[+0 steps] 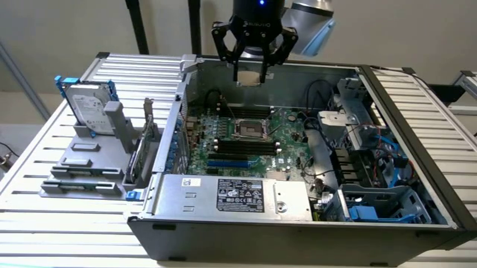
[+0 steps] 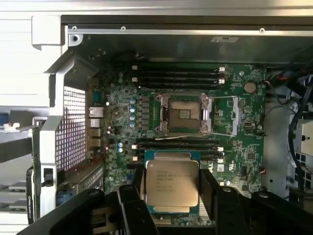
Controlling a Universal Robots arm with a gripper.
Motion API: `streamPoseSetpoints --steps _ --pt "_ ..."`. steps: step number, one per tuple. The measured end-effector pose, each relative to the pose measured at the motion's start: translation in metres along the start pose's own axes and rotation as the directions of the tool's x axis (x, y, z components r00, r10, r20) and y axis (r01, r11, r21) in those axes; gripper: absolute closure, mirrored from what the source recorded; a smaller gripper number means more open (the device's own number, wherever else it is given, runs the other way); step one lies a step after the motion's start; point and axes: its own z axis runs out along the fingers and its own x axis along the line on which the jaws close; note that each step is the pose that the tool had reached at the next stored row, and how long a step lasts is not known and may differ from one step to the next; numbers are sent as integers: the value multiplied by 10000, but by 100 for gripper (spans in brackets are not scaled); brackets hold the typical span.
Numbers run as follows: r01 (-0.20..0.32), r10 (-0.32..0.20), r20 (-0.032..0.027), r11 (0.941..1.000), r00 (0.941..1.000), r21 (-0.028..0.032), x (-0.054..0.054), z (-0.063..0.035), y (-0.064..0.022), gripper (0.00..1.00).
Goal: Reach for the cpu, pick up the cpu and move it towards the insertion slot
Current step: 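Pick up the cpu and move it towards the insertion slot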
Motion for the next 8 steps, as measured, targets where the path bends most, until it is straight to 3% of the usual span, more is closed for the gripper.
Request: streamPoseSetpoints --steps 8 --pt "0 0 13 10000 10000 31 -185 72 268 45"
